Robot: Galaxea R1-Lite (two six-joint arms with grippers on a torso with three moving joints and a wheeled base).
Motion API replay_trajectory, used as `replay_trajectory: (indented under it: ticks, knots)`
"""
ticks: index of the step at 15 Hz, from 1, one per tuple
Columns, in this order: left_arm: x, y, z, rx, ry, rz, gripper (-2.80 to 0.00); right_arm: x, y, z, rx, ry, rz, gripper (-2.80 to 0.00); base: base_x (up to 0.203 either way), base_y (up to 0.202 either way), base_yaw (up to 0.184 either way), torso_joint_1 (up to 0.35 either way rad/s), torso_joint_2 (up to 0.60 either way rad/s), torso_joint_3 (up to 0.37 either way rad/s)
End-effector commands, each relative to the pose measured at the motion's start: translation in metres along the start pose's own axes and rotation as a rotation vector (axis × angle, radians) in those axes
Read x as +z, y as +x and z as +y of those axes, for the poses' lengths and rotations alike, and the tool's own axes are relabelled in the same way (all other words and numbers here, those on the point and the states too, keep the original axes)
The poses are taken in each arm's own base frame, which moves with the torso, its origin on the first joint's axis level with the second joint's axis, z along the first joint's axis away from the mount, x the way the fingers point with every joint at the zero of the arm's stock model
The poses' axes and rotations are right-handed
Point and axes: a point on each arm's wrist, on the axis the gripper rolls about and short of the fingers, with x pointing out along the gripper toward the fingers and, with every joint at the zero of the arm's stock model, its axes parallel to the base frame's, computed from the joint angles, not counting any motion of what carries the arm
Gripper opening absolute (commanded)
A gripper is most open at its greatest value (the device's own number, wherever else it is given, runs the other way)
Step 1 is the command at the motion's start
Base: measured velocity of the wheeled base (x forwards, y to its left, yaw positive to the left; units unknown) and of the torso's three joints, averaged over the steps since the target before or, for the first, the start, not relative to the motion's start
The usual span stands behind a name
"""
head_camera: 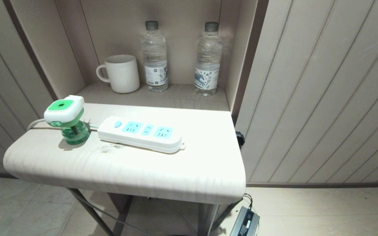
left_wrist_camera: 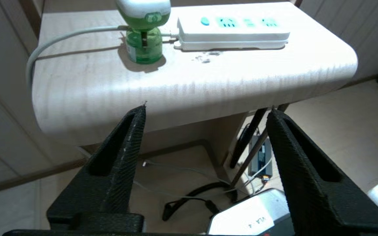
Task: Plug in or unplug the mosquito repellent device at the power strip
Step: Pick up the mosquito repellent liquid
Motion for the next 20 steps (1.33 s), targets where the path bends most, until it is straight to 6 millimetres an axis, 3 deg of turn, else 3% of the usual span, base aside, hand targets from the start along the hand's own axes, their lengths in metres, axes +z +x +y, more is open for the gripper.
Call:
replay_trajectory:
  ticks: [1,3,10,14,17,20]
  knots:
    - [0.008,0.015,0.003,0.008,-0.021,0.04,0.0,0.0,0.0,0.0,0.0,0.0,0.0,-2.8,0.0,0.0,0.0,0.0,0.0,0.0]
    - [0.017,0.032,0.007,0.061,-0.055,0.029,0.0,0.0,0.0,0.0,0.0,0.0,0.0,-2.8,0.0,0.0,0.0,0.0,0.0,0.0]
    - [0.036,0.054,0.018,0.173,-0.057,-0.027,0.0,0.0,0.0,0.0,0.0,0.0,0.0,-2.8,0.0,0.0,0.0,0.0,0.0,0.0]
    - [0.066,0.064,0.014,0.275,-0.087,-0.094,0.0,0.0,0.0,0.0,0.0,0.0,0.0,-2.8,0.0,0.0,0.0,0.0,0.0,0.0]
    - [0.08,0.101,0.017,0.496,-0.101,-0.178,0.0,0.0,0.0,0.0,0.0,0.0,0.0,-2.8,0.0,0.0,0.0,0.0,0.0,0.0]
    - [0.076,0.127,0.014,0.519,-0.073,-0.183,0.0,0.0,0.0,0.0,-0.001,0.0,0.0,-2.8,0.0,0.0,0.0,0.0,0.0,0.0]
